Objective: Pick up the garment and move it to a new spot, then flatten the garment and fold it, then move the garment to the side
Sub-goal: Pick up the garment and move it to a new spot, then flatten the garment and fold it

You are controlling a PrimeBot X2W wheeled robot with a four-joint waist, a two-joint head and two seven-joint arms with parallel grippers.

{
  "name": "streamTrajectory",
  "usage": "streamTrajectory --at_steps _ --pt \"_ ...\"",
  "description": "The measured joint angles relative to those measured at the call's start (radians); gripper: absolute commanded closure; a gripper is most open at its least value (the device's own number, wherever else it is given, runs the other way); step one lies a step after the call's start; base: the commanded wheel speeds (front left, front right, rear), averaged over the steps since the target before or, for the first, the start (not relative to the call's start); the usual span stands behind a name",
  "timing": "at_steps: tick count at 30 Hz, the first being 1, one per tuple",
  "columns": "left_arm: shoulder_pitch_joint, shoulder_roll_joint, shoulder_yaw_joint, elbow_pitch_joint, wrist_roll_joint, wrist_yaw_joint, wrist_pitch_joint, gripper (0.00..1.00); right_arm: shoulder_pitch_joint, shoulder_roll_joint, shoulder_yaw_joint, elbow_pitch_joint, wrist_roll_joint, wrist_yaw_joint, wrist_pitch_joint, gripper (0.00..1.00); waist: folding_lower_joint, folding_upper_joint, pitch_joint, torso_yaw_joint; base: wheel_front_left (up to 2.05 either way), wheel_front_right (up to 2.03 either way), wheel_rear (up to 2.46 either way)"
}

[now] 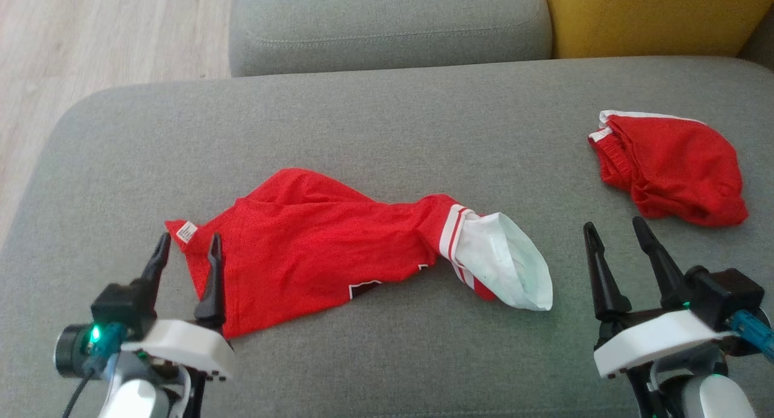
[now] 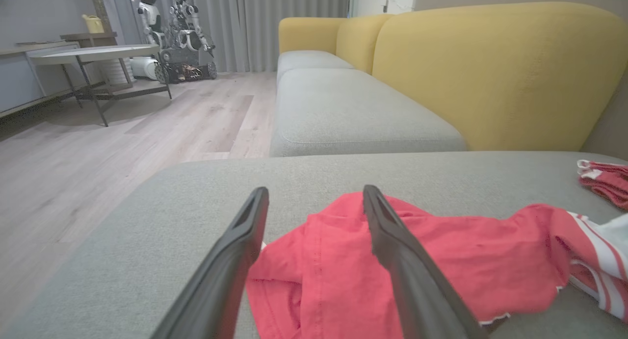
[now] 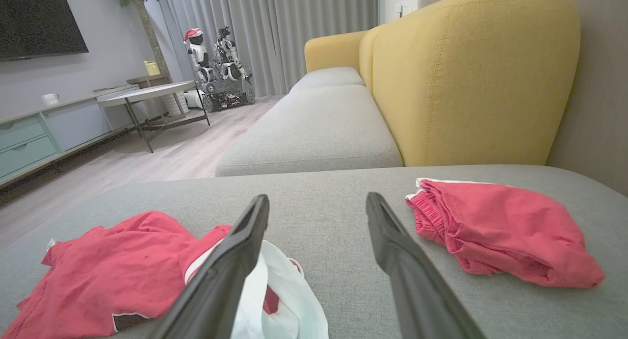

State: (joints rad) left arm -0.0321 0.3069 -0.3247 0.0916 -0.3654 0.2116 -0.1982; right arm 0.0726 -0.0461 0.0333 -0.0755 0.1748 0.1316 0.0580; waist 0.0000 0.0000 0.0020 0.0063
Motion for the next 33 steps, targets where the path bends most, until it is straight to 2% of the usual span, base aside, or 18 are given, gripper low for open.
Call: streamTrajectory --at_steps 33 --pt "0.028 0.018 -0.030 -0.026 0.000 0.018 0.025 0.00 0.005 0.001 -0.014 -0.006 0.001 0.000 0.000 0.00 0.0000 0.0000 0.008 0.001 0.00 0.00 0.00"
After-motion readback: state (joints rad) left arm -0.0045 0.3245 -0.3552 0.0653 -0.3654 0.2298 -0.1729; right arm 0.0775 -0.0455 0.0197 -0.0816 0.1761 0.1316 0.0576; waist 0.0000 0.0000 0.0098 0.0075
